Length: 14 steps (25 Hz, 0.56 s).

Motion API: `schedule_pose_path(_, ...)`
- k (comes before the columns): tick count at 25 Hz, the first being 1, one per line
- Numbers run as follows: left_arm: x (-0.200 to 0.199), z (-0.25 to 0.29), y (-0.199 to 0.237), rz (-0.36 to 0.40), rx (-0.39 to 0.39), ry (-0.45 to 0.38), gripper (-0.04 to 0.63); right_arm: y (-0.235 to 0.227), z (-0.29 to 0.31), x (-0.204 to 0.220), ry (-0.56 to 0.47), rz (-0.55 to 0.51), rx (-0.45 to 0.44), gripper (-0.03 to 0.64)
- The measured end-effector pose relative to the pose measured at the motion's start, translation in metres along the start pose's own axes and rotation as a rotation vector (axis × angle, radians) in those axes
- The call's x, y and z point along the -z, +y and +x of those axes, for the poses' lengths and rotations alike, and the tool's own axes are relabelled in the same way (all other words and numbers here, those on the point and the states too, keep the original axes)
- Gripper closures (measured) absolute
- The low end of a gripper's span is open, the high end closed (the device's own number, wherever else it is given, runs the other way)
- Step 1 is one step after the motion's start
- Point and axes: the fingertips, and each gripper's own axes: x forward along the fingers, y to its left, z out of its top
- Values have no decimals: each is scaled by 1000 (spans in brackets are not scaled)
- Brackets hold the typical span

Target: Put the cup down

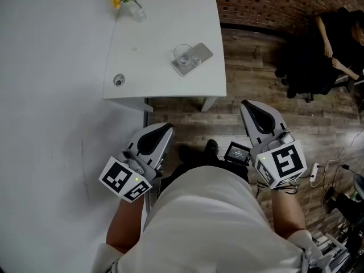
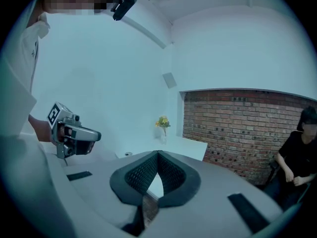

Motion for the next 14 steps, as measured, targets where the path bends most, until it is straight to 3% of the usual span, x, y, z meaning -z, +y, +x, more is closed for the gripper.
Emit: schedule_pose_path(14,-1,-4,5,-23,4,-4,583,0,2,-8,-3,-28,16,606)
